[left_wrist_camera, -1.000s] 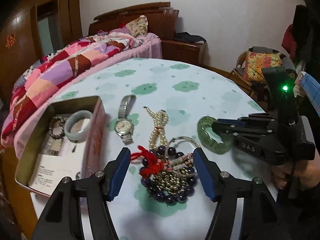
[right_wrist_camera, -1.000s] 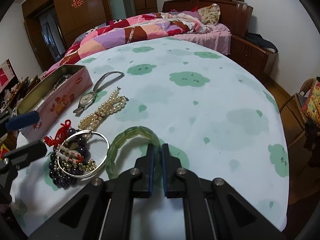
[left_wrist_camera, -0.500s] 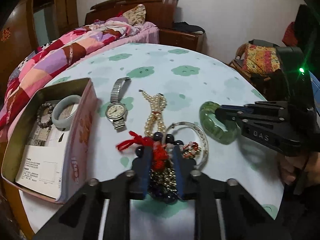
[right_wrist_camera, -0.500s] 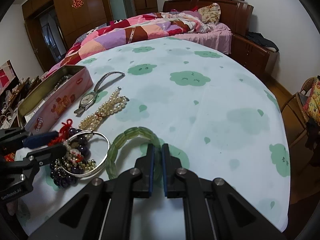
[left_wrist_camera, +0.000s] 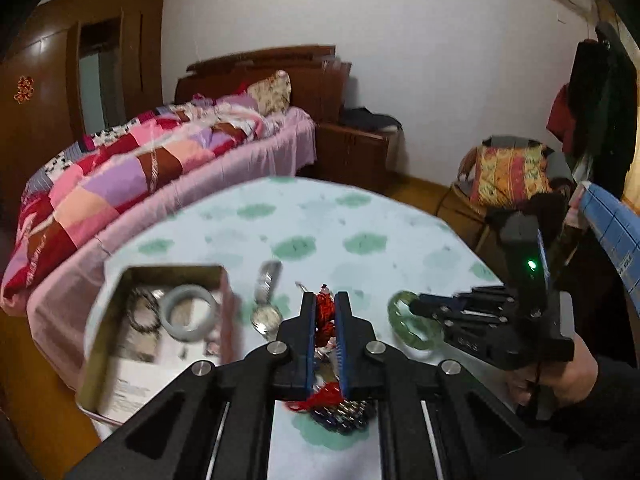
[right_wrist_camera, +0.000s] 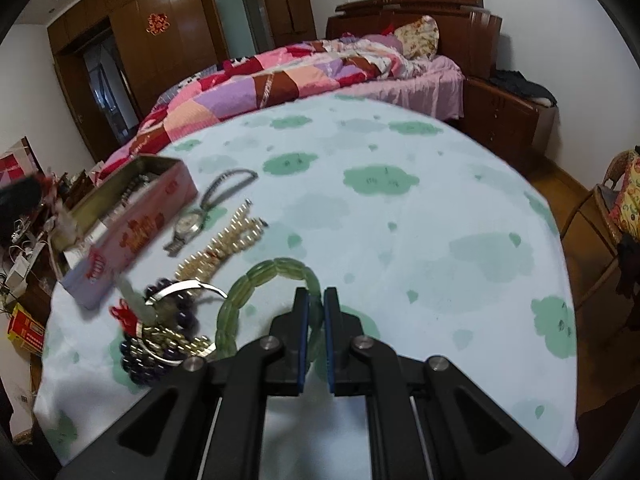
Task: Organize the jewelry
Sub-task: 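Carry the green bangle and red beaded piece into the tin box and open both grippers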
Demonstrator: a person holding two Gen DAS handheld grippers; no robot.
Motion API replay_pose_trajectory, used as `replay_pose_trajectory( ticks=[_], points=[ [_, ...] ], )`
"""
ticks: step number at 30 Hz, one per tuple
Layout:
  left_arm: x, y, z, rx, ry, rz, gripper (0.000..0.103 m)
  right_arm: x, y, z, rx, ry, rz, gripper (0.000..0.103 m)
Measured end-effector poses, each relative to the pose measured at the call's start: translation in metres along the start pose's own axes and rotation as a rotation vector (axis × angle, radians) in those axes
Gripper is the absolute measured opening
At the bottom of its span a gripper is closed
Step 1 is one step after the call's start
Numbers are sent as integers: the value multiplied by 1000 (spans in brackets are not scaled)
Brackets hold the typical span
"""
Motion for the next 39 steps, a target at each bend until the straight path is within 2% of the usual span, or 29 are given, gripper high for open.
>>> replay_pose_trajectory(
  ticks=[7,15,27,33,39],
  points=[
    [-17,-28,-20,-33,53,-25,8,-26,-18,-32,-30,73,-24,10],
    [-31,-63,-32,-55,91,-71,8,-28,-56,-63,-92,89,-77,10],
    [-32,-127,-24,-124,106,-143,8,-4,-142,-94,-253,84,-139,10],
    [-27,-152,-13,-183,110,-149,8,8,-171,-99,-305,70,-146,10],
    [-9,-161,1,-213,85,-121,8,33,-193,-97,-345,28,-135,10]
  ],
)
Point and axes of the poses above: each gripper's, at about its wrist camera, not at the fingertips, and x roughly the way its jaws point, y to its right, z to its underside, the point moved 9 cm from there along x, roughly the way its jaws point
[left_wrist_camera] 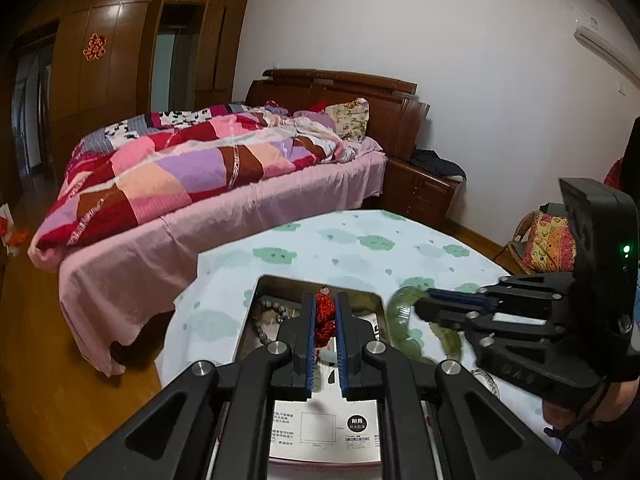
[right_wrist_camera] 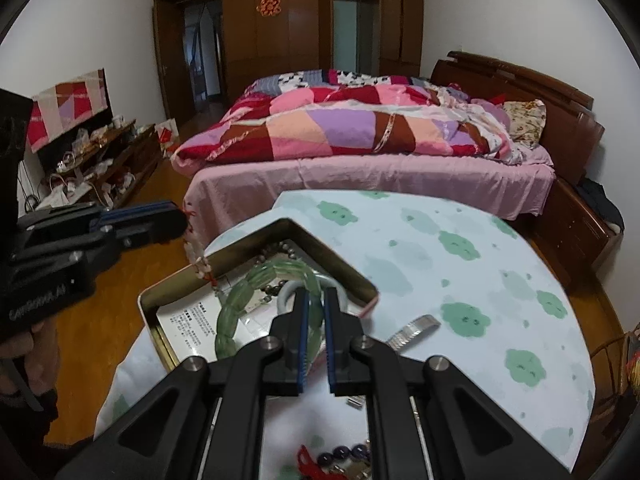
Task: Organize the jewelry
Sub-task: 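Carry the green bangle and red beaded piece into the tin box and open both grippers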
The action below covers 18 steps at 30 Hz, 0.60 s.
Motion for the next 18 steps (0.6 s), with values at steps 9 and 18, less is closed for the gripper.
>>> replay_pose_trajectory(
  ticks=[9,18],
  points=[
    [31,-19,18,-15,-52,-17,8,46,-15,17,-36,-102,16,10],
    [47,-25,30,-13,-91,-23,8,61,-21,32,-51,-158,26,10]
  ],
)
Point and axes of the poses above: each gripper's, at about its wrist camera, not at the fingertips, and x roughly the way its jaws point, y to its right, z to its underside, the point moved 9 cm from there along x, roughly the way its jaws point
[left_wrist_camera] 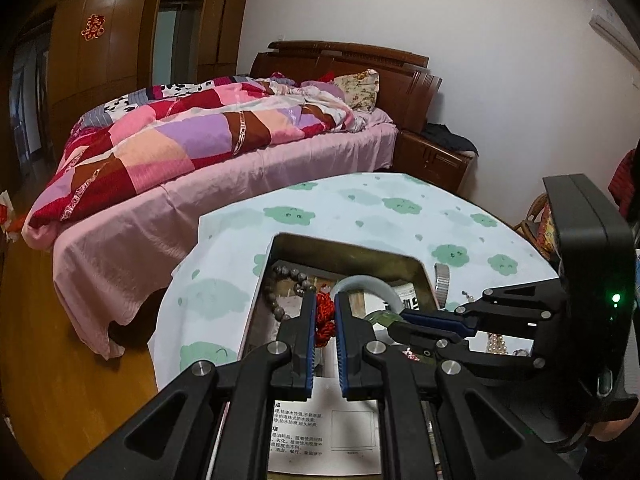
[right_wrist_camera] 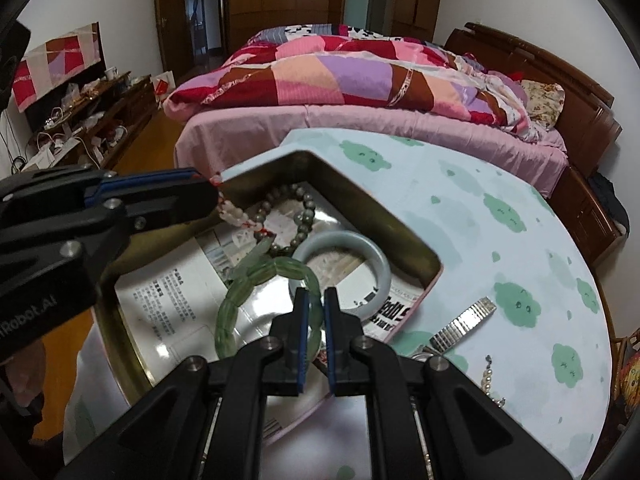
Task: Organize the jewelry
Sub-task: 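Carry the green bangle and red beaded piece into the tin box and open both grippers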
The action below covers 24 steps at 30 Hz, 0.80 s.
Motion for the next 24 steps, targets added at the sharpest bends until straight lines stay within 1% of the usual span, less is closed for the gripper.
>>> replay_pose_trajectory(
  ticks=[4,7,9,11,12,13,14,15,16,17,18,21,22,24],
  points=[
    [3,-3,2,0,-1,-13,8,2,-3,2,-4,-9,3,10],
    [7,-5,5,-8,-20,-24,9,6,-5,3,-9,-21,0,13],
    [9,-7,7,-12,-31,-36,10,7,-5,5,-6,-24,-2,13],
    [10,-6,7,-13,-38,-39,15,8,-5,5,0,-25,-9,14],
    [10,-6,7,-11,-36,-42,29,9,-4,5,3,-24,-11,14],
    [9,-6,6,-10,-30,-49,51,9,-3,5,5,-24,-12,14],
    [6,-7,5,-13,-17,-64,63,8,-3,5,9,-22,-12,16],
    [3,-8,3,-19,6,-76,74,7,-2,5,15,-17,-14,25],
    [0,-8,0,-23,26,-67,74,6,-2,5,22,-11,-17,39],
    [0,-8,0,-27,22,-58,74,4,-1,4,31,-4,-24,45],
    [-1,-9,0,-34,16,-60,74,1,0,4,38,3,-30,48],
    [-4,-16,-2,-53,23,-77,74,-11,5,6,47,30,-45,49],
    [-5,-18,-2,-60,22,-82,74,-16,8,6,51,42,-49,57],
    [-6,-19,-2,-67,25,-87,74,-25,21,10,69,53,-31,67]
  ],
)
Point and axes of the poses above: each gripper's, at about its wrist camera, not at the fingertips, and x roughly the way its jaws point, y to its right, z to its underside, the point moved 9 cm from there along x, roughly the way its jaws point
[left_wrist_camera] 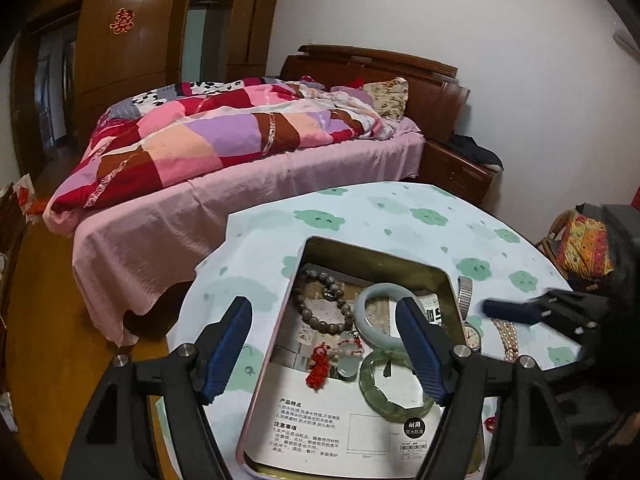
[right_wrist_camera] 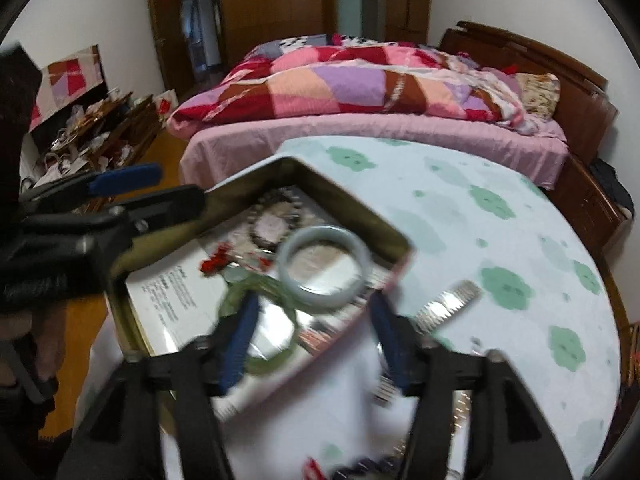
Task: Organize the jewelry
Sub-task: 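Carry the green bangle and red beaded piece into the tin box and open both grippers, then move both grippers back toward the remaining jewelry on the table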
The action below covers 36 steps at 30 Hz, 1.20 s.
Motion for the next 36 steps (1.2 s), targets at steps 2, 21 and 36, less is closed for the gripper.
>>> replay_pose_trajectory(
  ticks=[2,21,36],
  points=[
    [0,2,0,1,1,-2,74,-9,18,4,37,7,21,67],
    [-10,74,22,142,-35,41,74,-60,71,88,207,-33,23,84],
    [-8,119,50,228,-83,89,74,-30,68,115,199,-105,-16,87]
  ],
)
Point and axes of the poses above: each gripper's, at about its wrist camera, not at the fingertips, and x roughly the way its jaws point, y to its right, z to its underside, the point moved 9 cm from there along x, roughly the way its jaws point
